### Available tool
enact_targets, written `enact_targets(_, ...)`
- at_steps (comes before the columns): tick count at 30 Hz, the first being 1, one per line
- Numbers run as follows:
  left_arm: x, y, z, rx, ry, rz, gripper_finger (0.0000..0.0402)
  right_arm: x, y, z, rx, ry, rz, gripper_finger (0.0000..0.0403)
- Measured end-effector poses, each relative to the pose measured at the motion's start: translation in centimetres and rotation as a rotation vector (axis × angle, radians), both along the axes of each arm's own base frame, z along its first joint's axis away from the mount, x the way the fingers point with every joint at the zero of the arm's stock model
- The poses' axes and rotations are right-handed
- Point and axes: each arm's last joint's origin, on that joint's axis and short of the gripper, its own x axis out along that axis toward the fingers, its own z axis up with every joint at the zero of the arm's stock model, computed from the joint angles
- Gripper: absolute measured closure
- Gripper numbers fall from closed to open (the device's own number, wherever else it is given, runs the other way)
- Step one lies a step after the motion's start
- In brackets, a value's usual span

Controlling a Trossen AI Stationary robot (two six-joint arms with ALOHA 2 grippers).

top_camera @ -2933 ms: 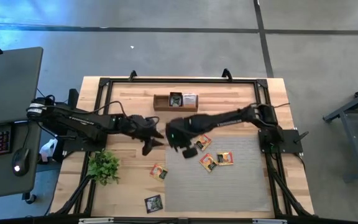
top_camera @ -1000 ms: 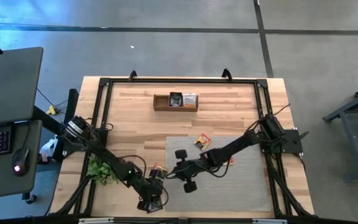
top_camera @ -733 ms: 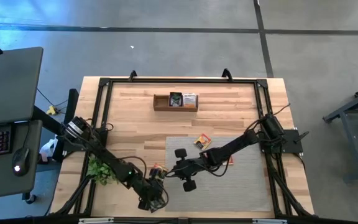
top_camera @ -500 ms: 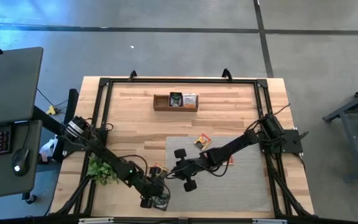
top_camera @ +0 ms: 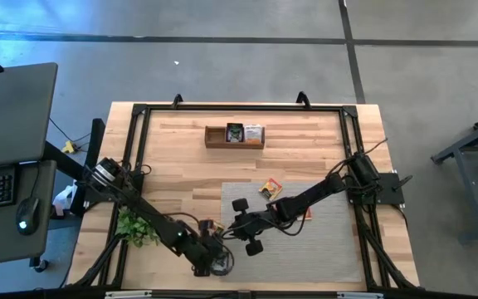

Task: Pick & Place Tea
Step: Put the black tea bag into the middle section of the wooden organizer

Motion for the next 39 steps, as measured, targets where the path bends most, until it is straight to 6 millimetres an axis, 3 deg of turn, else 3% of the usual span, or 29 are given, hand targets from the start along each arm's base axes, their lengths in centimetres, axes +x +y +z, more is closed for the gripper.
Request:
enact_targets(4,0.1,0.3,1.3,0.139,0.036,0.074,0.0388,0.1,0.2,0.3,0.049,-0.010,0.022,0.0320)
enact_targets(8,0.3,0.7,2.2,0.192,0.038,0.142,0.0365,0.1,1.2,1.3,0.172,-0.052,0.181,0.0320)
enact_targets(12,0.8,1.2,2.2,0.124,0.056,0.229,0.0332,0.2,2.0,2.1,0.246,-0.124,0.301,0.0320)
enact_targets(19,1.1,1.9,2.2,0.029,0.162,0.195,0.0299,0.5,1.7,1.6,0.201,-0.135,0.210,0.0341)
enact_targets(27,-0.1,0.5,2.2,0.006,0.195,0.162,0.0319,0.7,1.2,0.6,0.299,-0.064,0.085,0.0383)
enact_targets(32,-1.4,-1.3,2.1,-0.004,0.193,0.131,0.0348,0.9,0.4,0.3,0.368,-0.012,0.009,0.0375)
enact_targets(39,-1.0,-1.7,1.0,-0.008,0.109,0.111,0.0379,0.8,0.1,0.1,0.360,0.009,-0.007,0.0353)
